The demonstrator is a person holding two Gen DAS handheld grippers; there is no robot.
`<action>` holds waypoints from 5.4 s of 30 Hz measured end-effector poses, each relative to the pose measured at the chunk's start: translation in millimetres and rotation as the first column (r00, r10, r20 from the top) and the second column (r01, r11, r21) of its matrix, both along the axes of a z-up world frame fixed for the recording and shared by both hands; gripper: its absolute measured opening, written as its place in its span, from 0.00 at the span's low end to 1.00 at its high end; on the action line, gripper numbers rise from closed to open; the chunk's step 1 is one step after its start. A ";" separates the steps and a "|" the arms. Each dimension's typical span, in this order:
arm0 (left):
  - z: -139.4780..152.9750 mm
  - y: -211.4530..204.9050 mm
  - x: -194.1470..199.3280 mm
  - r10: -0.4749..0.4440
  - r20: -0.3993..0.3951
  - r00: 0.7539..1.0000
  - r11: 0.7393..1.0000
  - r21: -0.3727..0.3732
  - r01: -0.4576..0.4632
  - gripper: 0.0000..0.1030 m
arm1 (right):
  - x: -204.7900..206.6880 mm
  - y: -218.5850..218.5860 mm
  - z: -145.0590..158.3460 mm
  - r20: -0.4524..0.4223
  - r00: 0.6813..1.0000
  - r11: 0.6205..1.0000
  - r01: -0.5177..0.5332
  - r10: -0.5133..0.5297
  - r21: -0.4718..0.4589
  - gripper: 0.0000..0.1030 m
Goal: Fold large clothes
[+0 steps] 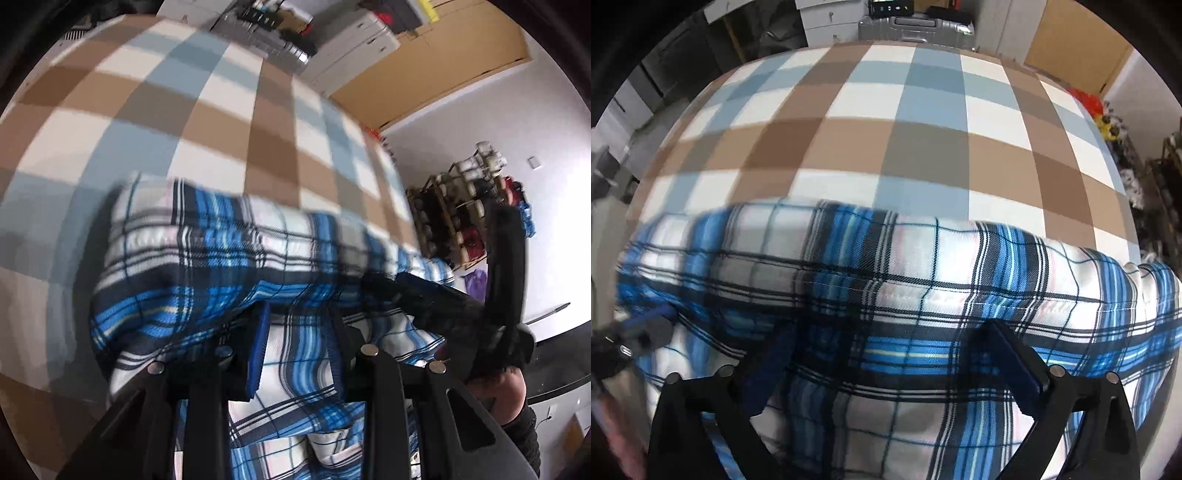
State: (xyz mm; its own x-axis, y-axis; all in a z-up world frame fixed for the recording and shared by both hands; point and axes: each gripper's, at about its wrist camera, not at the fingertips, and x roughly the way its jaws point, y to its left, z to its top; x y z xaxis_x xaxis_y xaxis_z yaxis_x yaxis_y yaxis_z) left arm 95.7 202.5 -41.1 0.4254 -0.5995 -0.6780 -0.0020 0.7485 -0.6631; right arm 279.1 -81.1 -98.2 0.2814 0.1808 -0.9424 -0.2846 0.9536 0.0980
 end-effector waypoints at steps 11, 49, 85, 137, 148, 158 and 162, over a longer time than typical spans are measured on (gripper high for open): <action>-12.6 14.6 10.3 0.025 0.010 1.000 0.998 0.051 -0.026 0.23 | 10.0 54.6 -29.2 0.025 0.999 0.994 -0.027 0.030 -0.108 1.00; -3.3 65.9 -3.3 0.078 -0.087 0.993 0.994 0.089 -0.070 0.55 | 10.8 -210.7 18.1 0.110 0.986 0.990 0.133 -0.126 -0.056 1.00; -12.0 47.2 61.1 0.003 -0.078 0.997 0.957 0.290 0.020 0.13 | 52.9 -176.4 -13.3 0.129 0.988 0.997 0.080 -0.082 0.015 0.24; -10.8 18.0 -167.7 -0.227 -0.048 0.973 0.825 0.521 0.218 0.26 | -227.5 -38.4 -14.0 0.134 0.980 0.987 -0.134 0.145 -0.087 1.00; 0.9 -11.1 -173.5 -0.170 0.097 0.981 0.780 0.622 0.074 0.27 | -229.8 2.9 -4.8 0.243 0.943 0.968 -0.245 0.227 0.046 1.00; 22.2 -19.6 -179.2 -0.154 0.233 0.960 0.691 0.720 -0.064 0.46 | -249.4 13.8 -20.1 0.240 0.925 0.953 -0.304 0.294 0.004 1.00; 24.2 -20.9 -179.4 -0.151 0.261 0.954 0.650 0.753 -0.103 0.58 | -245.0 -0.5 -3.4 0.287 0.933 0.967 -0.247 0.219 0.066 1.00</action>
State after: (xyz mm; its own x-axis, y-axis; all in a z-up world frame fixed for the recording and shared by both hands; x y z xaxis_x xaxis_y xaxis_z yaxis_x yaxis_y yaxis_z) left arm -83.7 181.6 -16.8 0.6594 0.0518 -0.7500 0.1083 0.9807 0.1629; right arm 34.2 -81.6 -101.6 0.4652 0.3617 -0.8079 -0.5271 0.8465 0.0754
